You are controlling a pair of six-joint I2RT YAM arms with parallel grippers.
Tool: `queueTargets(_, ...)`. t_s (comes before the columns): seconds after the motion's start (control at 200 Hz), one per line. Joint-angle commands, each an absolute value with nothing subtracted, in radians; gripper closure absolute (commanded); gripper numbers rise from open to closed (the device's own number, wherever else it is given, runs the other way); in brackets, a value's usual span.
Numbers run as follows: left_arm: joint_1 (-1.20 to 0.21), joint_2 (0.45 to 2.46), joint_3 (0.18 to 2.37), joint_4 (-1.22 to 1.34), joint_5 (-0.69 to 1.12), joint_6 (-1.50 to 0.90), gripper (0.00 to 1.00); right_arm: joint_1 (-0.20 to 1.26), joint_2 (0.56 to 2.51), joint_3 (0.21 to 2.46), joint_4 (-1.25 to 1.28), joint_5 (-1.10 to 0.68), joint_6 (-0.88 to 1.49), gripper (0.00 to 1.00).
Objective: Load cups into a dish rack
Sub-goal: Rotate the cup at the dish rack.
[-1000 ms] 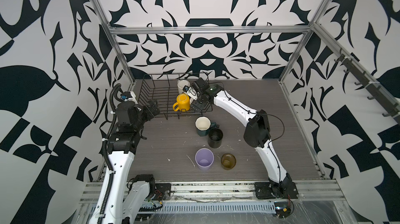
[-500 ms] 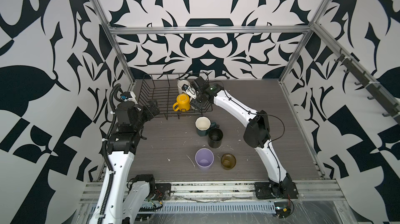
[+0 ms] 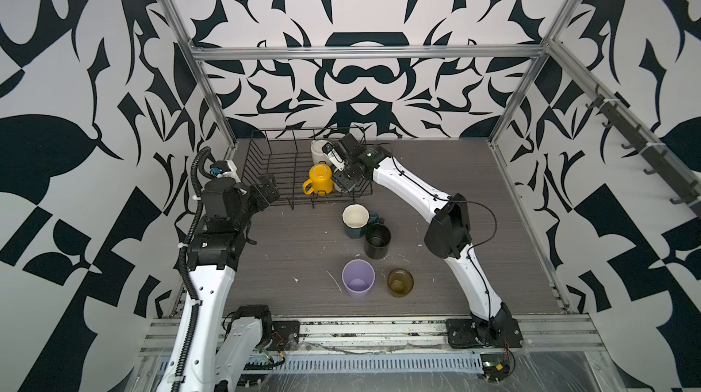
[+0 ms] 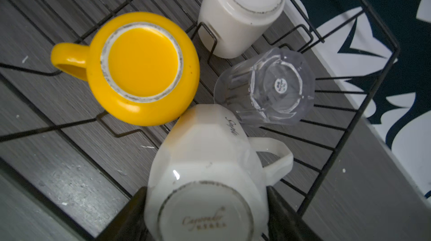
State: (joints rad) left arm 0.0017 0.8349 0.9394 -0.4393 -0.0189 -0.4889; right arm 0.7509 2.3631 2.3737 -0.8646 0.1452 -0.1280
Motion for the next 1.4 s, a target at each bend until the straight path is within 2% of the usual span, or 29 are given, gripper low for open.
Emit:
queueTargets(0.0,0.008,0.828,0.923,-0.444,-0.014,-0.482,0.01,0.755,2.346,2.424,-0.872,0.160,0.030,0.61)
queueTargets(0.225,0.007,0.819,0.920,-0.447,-0.012,-0.484,0.01,0.754,2.338,2.415,-0.866,0.157,0.095,0.59)
queueTargets(0.44,0.009,0.816,0.917,-0.446,-0.010,-0.485,0.01,0.750,2.320,2.414,-0.867,0.158,0.089,0.30)
queueTargets(0.525,0.009,0.815,0.917,-0.445,-0.012,-0.485,0.01,0.750,2.308,2.423,-0.867,0.164,0.073,0.24)
queueTargets(0.8,0.009,0.816,0.915,-0.442,-0.007,-0.488,0.01,0.750,2.315,2.434,-0.860,0.167,0.035,0.20)
queueTargets(1.01,0.009,0.818,0.919,-0.442,-0.008,-0.488,0.01,0.750,2.301,2.395,-0.813,0.173,0.000,0.11)
queueTargets(1.395,0.009,0.825,0.918,-0.438,-0.007,-0.488,0.01,0.750,2.333,2.420,-0.867,0.158,-0.053,0.12)
